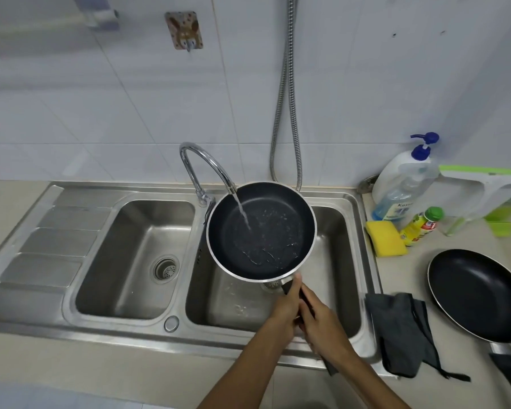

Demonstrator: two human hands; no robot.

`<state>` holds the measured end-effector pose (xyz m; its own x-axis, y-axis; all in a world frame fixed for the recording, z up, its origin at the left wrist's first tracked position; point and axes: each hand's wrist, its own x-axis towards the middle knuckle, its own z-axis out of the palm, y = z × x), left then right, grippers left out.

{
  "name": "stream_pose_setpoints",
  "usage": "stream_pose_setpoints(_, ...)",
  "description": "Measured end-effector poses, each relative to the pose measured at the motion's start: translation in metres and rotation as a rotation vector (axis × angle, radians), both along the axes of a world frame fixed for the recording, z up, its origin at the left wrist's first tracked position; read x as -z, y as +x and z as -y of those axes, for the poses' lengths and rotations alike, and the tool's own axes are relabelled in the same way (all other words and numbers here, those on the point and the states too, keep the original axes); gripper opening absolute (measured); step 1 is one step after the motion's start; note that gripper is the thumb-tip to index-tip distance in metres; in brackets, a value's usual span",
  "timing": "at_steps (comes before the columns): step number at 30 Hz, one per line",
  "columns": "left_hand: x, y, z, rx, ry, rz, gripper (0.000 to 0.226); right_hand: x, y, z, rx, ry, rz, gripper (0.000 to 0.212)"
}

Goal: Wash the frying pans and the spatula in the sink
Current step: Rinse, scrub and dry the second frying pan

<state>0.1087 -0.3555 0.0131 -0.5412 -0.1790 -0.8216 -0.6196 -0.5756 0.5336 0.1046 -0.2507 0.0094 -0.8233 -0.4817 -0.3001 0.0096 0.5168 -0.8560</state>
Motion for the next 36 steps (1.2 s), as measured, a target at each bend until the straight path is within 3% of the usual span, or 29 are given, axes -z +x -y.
stream_pose_setpoints(3, 0.002, 0.005, 0.017, 0.027, -0.074, -0.050, 0.054, -0.001, 0.003, 0.011, -0.057, 0.011, -0.042, 0.050)
stream_pose_setpoints(7, 0.008, 0.016, 0.021, 0.055, -0.160, -0.050, 0.066, 0.004, 0.006, 0.008, -0.101, 0.014, -0.056, 0.052)
stream_pose_setpoints(14, 0.008, 0.005, 0.004, 0.093, -0.150, -0.084, 0.058, 0.005, -0.008, -0.009, -0.114, 0.022, -0.065, 0.048)
stream_pose_setpoints(21, 0.019, -0.003, 0.032, 0.110, -0.264, -0.024, 0.081, 0.005, -0.009, 0.021, -0.072, -0.009, -0.014, 0.050)
stream_pose_setpoints(29, 0.023, 0.029, 0.036, 0.171, -0.226, -0.028, 0.057, 0.008, 0.020, 0.020, -0.069, -0.008, 0.055, 0.051)
stream_pose_setpoints(36, 0.017, 0.012, 0.029, 0.241, -0.211, -0.006, 0.056, 0.003, 0.013, 0.022, 0.018, 0.021, 0.079, 0.053)
